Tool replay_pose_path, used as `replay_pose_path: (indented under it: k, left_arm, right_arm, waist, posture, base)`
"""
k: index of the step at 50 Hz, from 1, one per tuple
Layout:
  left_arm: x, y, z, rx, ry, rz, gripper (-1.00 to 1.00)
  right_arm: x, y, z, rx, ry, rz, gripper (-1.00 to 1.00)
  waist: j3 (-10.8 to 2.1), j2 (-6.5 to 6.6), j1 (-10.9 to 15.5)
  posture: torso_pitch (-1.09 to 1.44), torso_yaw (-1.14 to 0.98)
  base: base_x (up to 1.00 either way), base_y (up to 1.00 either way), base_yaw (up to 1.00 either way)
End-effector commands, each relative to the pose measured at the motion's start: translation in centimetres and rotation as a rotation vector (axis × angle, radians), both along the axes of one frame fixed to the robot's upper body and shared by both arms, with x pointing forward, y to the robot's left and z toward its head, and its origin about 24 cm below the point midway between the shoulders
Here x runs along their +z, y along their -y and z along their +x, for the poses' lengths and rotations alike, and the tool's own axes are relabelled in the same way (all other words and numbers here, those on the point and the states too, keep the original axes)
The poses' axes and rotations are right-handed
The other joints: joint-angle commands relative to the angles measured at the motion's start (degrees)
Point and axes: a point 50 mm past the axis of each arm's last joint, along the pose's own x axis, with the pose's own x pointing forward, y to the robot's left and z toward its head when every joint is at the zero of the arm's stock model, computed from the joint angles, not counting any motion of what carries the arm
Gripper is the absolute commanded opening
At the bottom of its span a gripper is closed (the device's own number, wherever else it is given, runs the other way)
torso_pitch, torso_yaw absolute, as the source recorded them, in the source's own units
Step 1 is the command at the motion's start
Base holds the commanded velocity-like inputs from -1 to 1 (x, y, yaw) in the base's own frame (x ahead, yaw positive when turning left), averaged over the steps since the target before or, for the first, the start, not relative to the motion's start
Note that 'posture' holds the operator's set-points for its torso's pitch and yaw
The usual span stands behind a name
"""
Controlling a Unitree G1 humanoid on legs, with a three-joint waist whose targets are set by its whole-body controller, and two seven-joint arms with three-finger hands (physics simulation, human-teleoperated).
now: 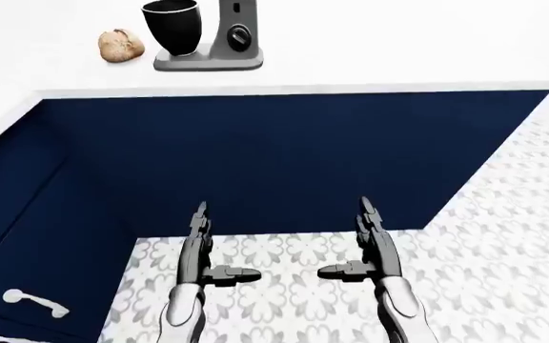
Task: Place the bread in the stand mixer bowl.
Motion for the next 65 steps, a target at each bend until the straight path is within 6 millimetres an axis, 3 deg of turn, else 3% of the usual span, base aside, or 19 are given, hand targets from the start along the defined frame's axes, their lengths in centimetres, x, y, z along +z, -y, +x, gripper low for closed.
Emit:
replay_pose_path:
  k: [1,3,4,5,7,8,14,18,22,25,27,33,41,51,54,55,58,60,65]
  left_arm:
    - [2.9,0.1,1.1,-0.010,0.166,0.004,1.00]
    - [2.7,0.1,1.2,-0.010,0.156,0.010,1.00]
    - [2.7,0.2,1.1,-0.011,0.156,0.011,1.00]
    - [2.8,0.2,1.0,-0.012,0.158,0.012,1.00]
    - [2.8,0.1,1.1,-0.012,0.158,0.012,1.00]
    - [2.8,0.2,1.1,-0.013,0.159,0.013,1.00]
    - [3.0,0.1,1.1,-0.005,0.162,0.012,1.00]
    - [5.1,-0.4,2.8,0.048,0.187,-0.008,1.00]
    - [11.7,-1.0,5.5,0.081,0.241,-0.088,1.00]
    - [14.2,-1.3,7.0,0.100,0.242,-0.108,1.00]
    - [15.5,-1.5,8.0,0.110,0.236,-0.112,1.00]
    - [24.9,-2.0,11.6,0.201,0.353,-0.155,1.00]
    - [32.8,-2.4,8.5,0.177,0.482,-0.136,1.00]
    - [36.1,-1.8,2.9,0.125,0.560,-0.125,1.00]
    - [36.1,-1.7,2.8,0.119,0.564,-0.129,1.00]
    - [36.1,-1.7,2.8,0.116,0.564,-0.130,1.00]
    - [35.9,-2.0,3.2,0.118,0.561,-0.132,1.00]
    - [35.7,-1.9,3.3,0.106,0.557,-0.140,1.00]
    - [35.8,-2.0,3.2,0.107,0.560,-0.137,1.00]
  right_arm:
    - [3.0,-0.1,0.9,0.004,0.170,-0.077,1.00]
    - [3.0,0.0,0.9,-0.004,0.166,-0.079,1.00]
    - [2.9,0.0,0.9,-0.005,0.165,-0.081,1.00]
    - [2.9,0.0,0.9,-0.006,0.167,-0.087,1.00]
    - [2.9,0.1,0.9,-0.009,0.168,-0.086,1.00]
    - [2.9,0.1,0.9,-0.010,0.166,-0.087,1.00]
    - [2.9,0.1,1.0,-0.010,0.162,-0.088,1.00]
    - [3.3,0.0,2.5,-0.017,0.156,-0.066,1.00]
    - [7.9,1.1,6.4,-0.092,0.218,0.015,1.00]
    - [11.4,1.9,9.5,-0.130,0.271,0.050,1.00]
    - [13.9,2.0,11.0,-0.140,0.307,0.065,1.00]
    - [23.1,2.3,13.8,-0.150,0.425,0.059,1.00]
    - [31.5,1.3,12.2,-0.141,0.560,0.062,1.00]
    - [34.0,-0.4,7.9,-0.075,0.638,-0.016,1.00]
    - [33.9,-0.4,7.9,-0.074,0.640,-0.025,1.00]
    - [33.9,-0.5,7.9,-0.073,0.640,-0.025,1.00]
    - [33.7,-0.6,8.0,-0.068,0.639,-0.030,1.00]
    - [33.6,-0.7,8.0,-0.065,0.639,-0.028,1.00]
    - [33.5,-0.9,8.0,-0.057,0.637,-0.026,1.00]
  waist:
    - [-0.05,-0.45,-0.1]
    - [-3.47,-0.06,0.4]
    - [-2.97,-0.12,0.4]
    - [-0.99,-0.36,0.4]
    - [-3.94,-0.45,0.4]
    - [-4.24,-0.46,0.4]
    - [-4.51,-0.34,0.4]
    - [-4.89,-0.27,0.3]
    - [-5.74,-0.12,0.2]
    - [-5.60,0.00,0.2]
    - [-5.52,0.11,0.2]
    - [-5.65,0.24,0.3]
    - [-4.04,-0.02,0.1]
    - [-2.31,0.47,0.1]
    - [-2.06,0.58,0.1]
    - [-3.23,0.93,0.1]
    - [-2.70,-0.61,0.2]
    - [-3.62,-1.48,0.2]
    - [-2.44,0.73,-0.2]
  posture:
    - [0.00,0.00]
    - [0.00,0.00]
    - [0.00,0.00]
    - [0.00,0.00]
    - [0.00,0.00]
    - [0.00,0.00]
    - [0.00,0.00]
    - [0.00,0.00]
    - [0.00,0.00]
    - [0.00,0.00]
    - [0.00,0.00]
    - [0.00,0.00]
    - [0.00,0.00]
    - [0.00,0.00]
    - [0.00,0.00]
    - [0.00,0.00]
    - [0.00,0.00]
    - [0.00,0.00]
    - [0.00,0.00]
  base:
    - [0.00,0.00,0.00]
    - [0.00,0.00,0.00]
    - [0.00,0.00,0.00]
    - [0.00,0.00,0.00]
    - [0.00,0.00,0.00]
    - [0.00,0.00,0.00]
    - [0.00,0.00,0.00]
    - [0.00,0.00,0.00]
    - [0.00,0.00,0.00]
    - [0.00,0.00,0.00]
    - [0.00,0.00,0.00]
    - [0.00,0.00,0.00]
    - [0.00,0.00,0.00]
    - [0.00,0.00,0.00]
    - [0.00,0.00,0.00]
    - [0.00,0.09,0.00]
    - [0.00,0.35,0.00]
    - [0.00,0.43,0.00]
    - [0.00,0.41,0.00]
